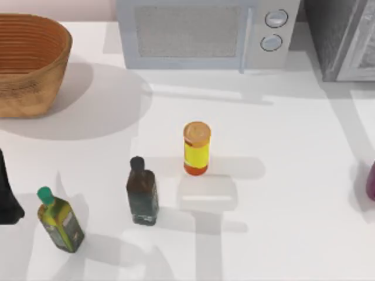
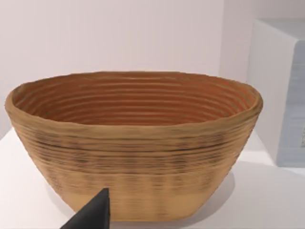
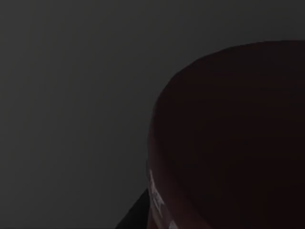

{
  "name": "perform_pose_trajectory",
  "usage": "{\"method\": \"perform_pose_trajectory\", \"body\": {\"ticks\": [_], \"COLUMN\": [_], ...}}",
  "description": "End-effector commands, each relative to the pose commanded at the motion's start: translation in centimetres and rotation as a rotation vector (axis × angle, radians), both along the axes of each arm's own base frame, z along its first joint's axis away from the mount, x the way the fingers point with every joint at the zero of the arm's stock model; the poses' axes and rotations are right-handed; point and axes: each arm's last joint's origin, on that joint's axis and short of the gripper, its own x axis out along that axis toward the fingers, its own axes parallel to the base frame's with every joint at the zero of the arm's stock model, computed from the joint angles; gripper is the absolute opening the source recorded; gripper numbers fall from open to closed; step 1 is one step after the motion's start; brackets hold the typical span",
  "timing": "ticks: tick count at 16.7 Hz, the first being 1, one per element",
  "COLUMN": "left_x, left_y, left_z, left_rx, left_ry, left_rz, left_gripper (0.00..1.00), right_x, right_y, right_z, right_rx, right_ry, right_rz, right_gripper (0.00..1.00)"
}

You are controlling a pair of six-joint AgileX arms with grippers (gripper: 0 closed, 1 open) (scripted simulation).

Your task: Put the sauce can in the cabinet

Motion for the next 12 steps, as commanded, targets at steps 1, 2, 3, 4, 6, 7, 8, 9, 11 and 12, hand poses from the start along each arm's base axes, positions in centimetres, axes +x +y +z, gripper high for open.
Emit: {"method": "perform_pose_trajectory", "body": {"ticks": [1,2,3,4,6,7,8,9,11,12], "left_x": [0.0,0.0,0.0,0.0,0.0,0.0,0.0,0.0,0.0,0.0], "left_y": [0.0,0.0,0.0,0.0,0.0,0.0,0.0,0.0,0.0,0.0], "left_z": [0.0,0.0,0.0,0.0,0.0,0.0,0.0,0.0,0.0,0.0], "left_rx": [0.0,0.0,0.0,0.0,0.0,0.0,0.0,0.0,0.0,0.0], "left_ry": [0.0,0.0,0.0,0.0,0.0,0.0,0.0,0.0,0.0,0.0], "left_rz": [0.0,0.0,0.0,0.0,0.0,0.0,0.0,0.0,0.0,0.0], "left_gripper": [1.0,1.0,1.0,1.0,1.0,1.0,1.0,1.0,1.0,1.0], "right_x": [0.0,0.0,0.0,0.0,0.0,0.0,0.0,0.0,0.0,0.0], "right_y": [0.0,0.0,0.0,0.0,0.0,0.0,0.0,0.0,0.0,0.0], "right_z": [0.0,0.0,0.0,0.0,0.0,0.0,0.0,0.0,0.0,0.0], "right_rx": [0.0,0.0,0.0,0.0,0.0,0.0,0.0,0.0,0.0,0.0], "right_ry": [0.0,0.0,0.0,0.0,0.0,0.0,0.0,0.0,0.0,0.0], "right_rz": [0.0,0.0,0.0,0.0,0.0,0.0,0.0,0.0,0.0,0.0], "right_gripper": [0.0,0.08,0.15,0.23,0.38,0.45,0.53,0.6,0.75,0.83]}}
